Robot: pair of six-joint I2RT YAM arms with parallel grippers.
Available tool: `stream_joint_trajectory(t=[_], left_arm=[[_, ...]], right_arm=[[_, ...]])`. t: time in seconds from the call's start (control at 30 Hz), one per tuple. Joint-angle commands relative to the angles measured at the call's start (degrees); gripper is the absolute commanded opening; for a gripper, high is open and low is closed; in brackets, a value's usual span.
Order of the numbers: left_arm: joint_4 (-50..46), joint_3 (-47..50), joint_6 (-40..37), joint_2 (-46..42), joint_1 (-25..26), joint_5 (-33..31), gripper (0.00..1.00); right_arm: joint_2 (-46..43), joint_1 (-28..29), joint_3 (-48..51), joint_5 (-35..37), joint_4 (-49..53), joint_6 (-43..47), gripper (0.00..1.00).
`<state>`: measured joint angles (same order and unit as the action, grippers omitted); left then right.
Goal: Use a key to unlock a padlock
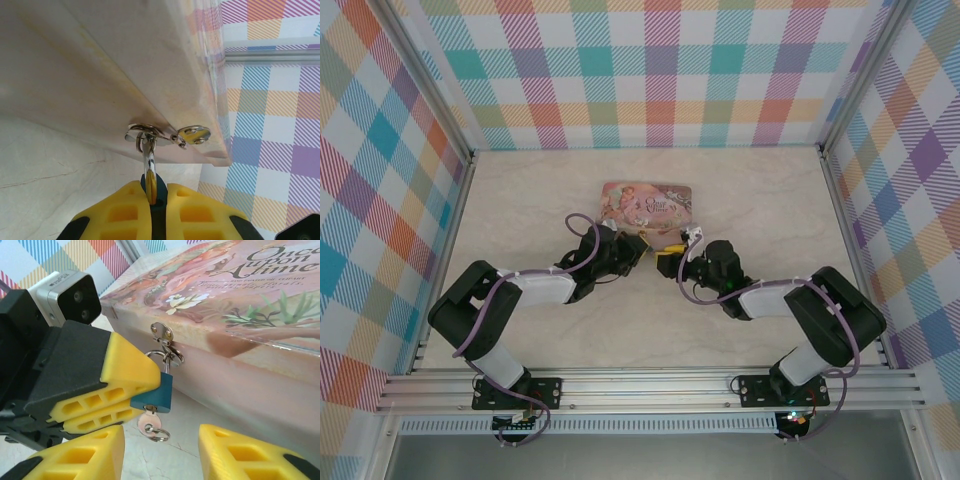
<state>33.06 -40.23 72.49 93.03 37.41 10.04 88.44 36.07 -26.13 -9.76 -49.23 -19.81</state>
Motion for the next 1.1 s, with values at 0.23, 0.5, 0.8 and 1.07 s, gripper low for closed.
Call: stream_joint_trajectory(t=[0.23,0.5,0.8,1.07], left_arm=[[2.3,-2.4,0.4,-0.9,0.6,1.7,0.00],[2.4,-2.8,0.6,-0.7,0.6,2.0,0.00],[2.5,-3.0,0.7,-0.5,0.6,2.2,0.00],[2.4,-3.1,0.8,0.0,0.5,3.0,0.00]], right_arm=[[-1.1,3.2,-4.4,3.7,9.5,17.2,0.48],[0.4,4.5,-6.7,6.7,11.0,20.9,0.47],[1.2,4.7,-7.4,8.0,11.3,20.8,0.22],[1.7,4.7,-8.9,9.7,12.7,18.0,0.01]])
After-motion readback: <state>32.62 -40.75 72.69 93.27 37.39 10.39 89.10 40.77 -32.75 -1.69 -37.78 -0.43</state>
